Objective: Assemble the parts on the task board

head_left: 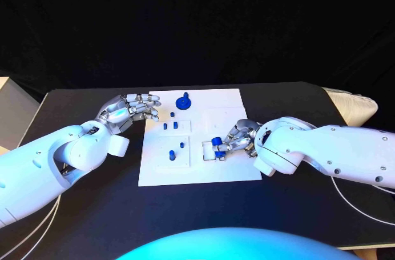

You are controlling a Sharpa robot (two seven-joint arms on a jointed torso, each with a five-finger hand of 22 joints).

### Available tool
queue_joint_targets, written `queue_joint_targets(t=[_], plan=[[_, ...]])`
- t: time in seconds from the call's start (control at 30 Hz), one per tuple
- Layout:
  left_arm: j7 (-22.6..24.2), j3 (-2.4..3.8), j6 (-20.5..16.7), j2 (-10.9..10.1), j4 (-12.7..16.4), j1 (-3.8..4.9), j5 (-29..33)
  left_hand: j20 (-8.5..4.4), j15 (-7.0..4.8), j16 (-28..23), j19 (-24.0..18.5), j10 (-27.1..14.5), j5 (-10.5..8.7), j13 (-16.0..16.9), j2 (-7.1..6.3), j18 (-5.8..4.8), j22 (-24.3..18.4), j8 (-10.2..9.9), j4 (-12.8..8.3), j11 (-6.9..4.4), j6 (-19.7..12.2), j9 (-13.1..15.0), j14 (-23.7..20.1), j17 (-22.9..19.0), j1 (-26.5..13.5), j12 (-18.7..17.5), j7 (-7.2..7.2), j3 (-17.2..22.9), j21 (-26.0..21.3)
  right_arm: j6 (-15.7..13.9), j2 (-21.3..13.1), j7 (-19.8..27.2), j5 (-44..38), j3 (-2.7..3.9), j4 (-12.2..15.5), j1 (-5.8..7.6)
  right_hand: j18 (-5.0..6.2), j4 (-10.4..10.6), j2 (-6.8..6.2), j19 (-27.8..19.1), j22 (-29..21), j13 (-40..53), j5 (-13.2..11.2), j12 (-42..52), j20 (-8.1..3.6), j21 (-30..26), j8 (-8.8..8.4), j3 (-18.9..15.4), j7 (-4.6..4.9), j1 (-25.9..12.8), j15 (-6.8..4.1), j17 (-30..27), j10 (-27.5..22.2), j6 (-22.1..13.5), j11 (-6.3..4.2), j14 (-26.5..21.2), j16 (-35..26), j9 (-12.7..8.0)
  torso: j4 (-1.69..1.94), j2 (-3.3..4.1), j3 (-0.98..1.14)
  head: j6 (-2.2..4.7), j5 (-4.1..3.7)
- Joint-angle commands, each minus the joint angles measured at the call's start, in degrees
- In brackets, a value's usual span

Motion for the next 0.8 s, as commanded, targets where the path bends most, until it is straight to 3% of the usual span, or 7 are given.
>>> queue_joint_targets(t=[0.03, 0.8], plan=[[0.5, 0.05, 1.2, 0.1, 0.2, -0.04, 0.0, -0.19, -0.02, -0.3, -0.4, 0.0, 0.09, 0.0, 0.03, 0.49, 0.0, 0.2, 0.0, 0.15, -0.4, 0.0, 0.4, 0.1, 0.2, 0.3, 0.38, 0.3, 0.4, 1.4, 0.9, 0.2, -7.2, -0.01, -0.4, -0.19, -0.35, -0.1, 0.14, 2.8, 8.2, 12.2, -0.3, -0.4, -0.37, 0.3, 0.08, 0.3, 0.01, 0.6, -0.18, 10.8, 4.0, 0.4, 0.02, 5.0, 0.3, 0.4, 0.00, 0.02, 0.03, -0.05, 0.07], [0.4, 0.05, 1.9, -0.3, 0.4, -0.04, 0.0, -0.13, 0.08, -0.5, -0.8, 0.0, 0.09, -0.2, 0.01, 0.42, 0.4, 0.2, 0.1, 0.21, -0.4, -0.2, 0.4, 0.1, -0.4, 0.2, 0.42, 0.5, 0.6, 3.6, 4.4, -0.6, -8.8, -0.16, -2.9, -1.70, -0.38, -0.1, 0.02, 2.9, 8.3, 12.1, -1.2, -0.6, -0.32, 0.4, 0.10, 0.4, 0.05, -0.2, -0.13, 10.9, 3.9, 0.4, 0.06, 5.0, 0.3, 0.5, -0.05, 0.00, 0.00, -0.55, 1.03]])
